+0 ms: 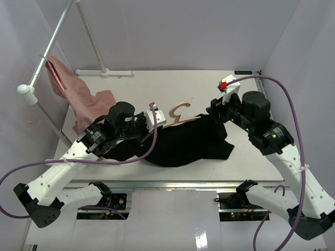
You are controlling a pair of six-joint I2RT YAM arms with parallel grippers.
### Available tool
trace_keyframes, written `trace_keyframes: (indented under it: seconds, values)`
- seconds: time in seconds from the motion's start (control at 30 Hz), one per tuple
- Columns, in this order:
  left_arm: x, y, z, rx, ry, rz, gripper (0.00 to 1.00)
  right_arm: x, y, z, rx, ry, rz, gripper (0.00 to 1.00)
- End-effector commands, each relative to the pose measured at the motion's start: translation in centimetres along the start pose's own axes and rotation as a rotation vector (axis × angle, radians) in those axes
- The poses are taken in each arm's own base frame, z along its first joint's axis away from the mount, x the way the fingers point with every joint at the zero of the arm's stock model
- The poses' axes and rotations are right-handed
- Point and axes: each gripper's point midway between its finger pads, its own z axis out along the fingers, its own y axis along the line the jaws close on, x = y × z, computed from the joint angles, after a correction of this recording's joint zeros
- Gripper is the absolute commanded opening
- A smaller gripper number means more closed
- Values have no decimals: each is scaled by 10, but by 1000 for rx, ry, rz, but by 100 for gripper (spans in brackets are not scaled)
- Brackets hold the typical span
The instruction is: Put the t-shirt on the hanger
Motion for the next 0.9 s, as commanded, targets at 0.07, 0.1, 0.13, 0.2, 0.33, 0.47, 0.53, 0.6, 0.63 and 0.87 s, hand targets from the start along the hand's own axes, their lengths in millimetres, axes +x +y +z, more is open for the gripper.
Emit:
trace_keyframes:
  seconds: [0.07,0.1,0.13,0.2,0.33,0.47,0.53,0.6,0.63,0.87]
  values:
    - [-30,-23,-5,143,-101,-8,0,-46,93,-41,-547,-320,-206,60]
    - [-31,-26,-5,162,-107,-8,0,-47,102,-47,-607,-349,-228,61]
    - [-33,-29,-5,183,-114,-7,0,-48,111,-52,-661,-376,-249,63]
    - [-40,-40,-6,247,-150,-4,0,-48,115,-53,-687,-386,-261,65]
    - [-45,-52,-5,321,-190,3,0,-47,116,-47,-697,-385,-256,68]
    - [-48,-57,-4,360,-205,2,0,-46,125,-39,-760,-391,-255,69]
    - [-49,-58,-3,370,-205,-3,0,-51,129,-35,-776,-409,-258,68]
    - [-48,-59,0,382,-199,-10,0,-53,133,-32,-801,-417,-254,67]
    - [-48,-59,1,383,-199,-12,0,-54,137,-30,-824,-422,-249,66]
    - [-51,-55,7,373,-190,-37,6,-57,153,-45,-936,-524,-218,21]
